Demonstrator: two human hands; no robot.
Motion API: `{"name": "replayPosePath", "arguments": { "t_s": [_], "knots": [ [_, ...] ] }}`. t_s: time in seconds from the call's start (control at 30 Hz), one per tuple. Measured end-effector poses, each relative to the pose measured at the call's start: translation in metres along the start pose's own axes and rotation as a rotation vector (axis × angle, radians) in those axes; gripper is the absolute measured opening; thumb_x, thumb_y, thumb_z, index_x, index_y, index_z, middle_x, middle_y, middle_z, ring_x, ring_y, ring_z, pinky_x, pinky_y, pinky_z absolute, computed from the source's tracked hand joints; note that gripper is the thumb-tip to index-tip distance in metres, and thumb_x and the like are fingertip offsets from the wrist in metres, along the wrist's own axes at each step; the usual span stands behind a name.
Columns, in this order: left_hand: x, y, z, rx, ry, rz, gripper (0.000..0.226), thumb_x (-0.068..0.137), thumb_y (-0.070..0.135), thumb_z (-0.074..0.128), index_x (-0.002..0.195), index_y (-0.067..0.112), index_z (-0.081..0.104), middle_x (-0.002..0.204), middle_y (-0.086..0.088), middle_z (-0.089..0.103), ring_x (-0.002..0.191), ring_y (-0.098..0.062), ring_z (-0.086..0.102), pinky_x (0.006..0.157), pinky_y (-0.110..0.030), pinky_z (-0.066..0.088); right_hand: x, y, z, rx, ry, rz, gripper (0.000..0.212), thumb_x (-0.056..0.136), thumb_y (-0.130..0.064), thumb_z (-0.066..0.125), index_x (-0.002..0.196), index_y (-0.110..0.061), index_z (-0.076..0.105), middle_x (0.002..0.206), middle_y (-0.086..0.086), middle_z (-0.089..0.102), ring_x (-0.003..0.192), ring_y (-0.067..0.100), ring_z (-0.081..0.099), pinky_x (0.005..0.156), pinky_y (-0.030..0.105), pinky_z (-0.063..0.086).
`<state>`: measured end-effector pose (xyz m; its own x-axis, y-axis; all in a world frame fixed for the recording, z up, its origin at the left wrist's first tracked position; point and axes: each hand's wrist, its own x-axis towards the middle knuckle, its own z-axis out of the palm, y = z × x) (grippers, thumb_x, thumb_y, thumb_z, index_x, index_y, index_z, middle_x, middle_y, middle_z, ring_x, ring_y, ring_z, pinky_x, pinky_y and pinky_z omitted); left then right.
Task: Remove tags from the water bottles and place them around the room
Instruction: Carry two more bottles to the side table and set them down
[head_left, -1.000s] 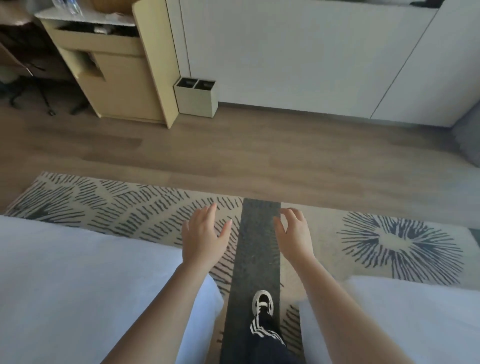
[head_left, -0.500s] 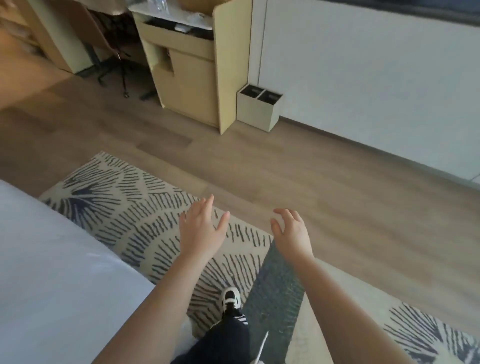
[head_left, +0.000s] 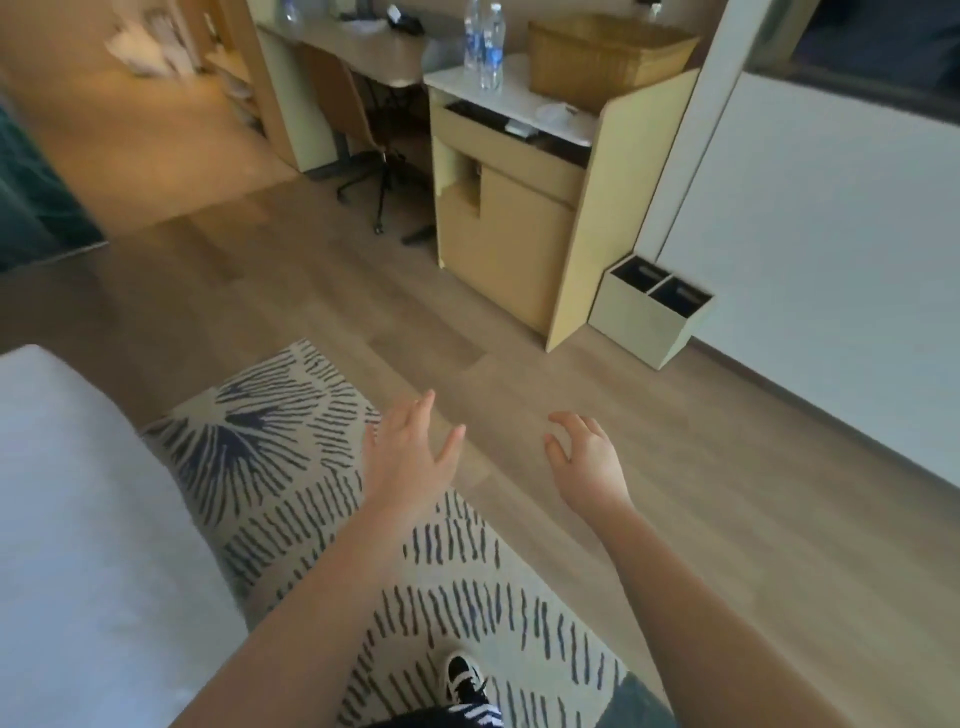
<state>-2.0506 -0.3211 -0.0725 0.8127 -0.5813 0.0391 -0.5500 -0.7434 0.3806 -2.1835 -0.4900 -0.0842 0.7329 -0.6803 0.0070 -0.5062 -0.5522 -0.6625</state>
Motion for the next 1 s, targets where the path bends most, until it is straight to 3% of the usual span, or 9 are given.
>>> {"name": "replayPosePath", "arguments": {
  "t_s": [0.27,0.63,1.0],
  "knots": [
    [0.175,-0.012,-0.028,-0.009,0.07,-0.054,0.068,0.094,0.062,0.033,0.15,0.024,0.028,0.152,-0.001,0.039,0.142,-0.02,0.031,0.116,-0.049,0.023,0.184,-0.053,0.022,0.043,-0.023,-0.066,0.035,0.095,-0.024,0.049,0.129,-0.017,0.054,0.128,0.005,0.054,0.118,0.025,0.05,0.09,0.026,0.038],
    [0.448,-0.027,0.003,-0.078,0.093,-0.091,0.07,0.091,0.063,0.037,0.149,0.024,0.03,0.151,-0.003,0.04,0.142,-0.02,0.031,0.115,-0.052,0.025,0.47,-0.071,0.067,0.062,-0.051,-0.138,0.033,0.094,-0.019,0.053,0.126,-0.012,0.057,0.124,0.01,0.055,0.116,0.028,0.052,0.087,0.025,0.035],
    [0.718,0.005,-0.021,-0.132,0.157,-0.116,0.067,0.094,0.058,0.04,0.15,0.023,0.029,0.154,-0.002,0.036,0.143,-0.019,0.029,0.118,-0.051,0.018,0.751,-0.118,0.055,0.04,-0.008,-0.226,0.036,0.095,-0.028,0.051,0.13,-0.022,0.053,0.131,0.001,0.053,0.121,0.018,0.049,0.091,0.022,0.033]
  ]
}}
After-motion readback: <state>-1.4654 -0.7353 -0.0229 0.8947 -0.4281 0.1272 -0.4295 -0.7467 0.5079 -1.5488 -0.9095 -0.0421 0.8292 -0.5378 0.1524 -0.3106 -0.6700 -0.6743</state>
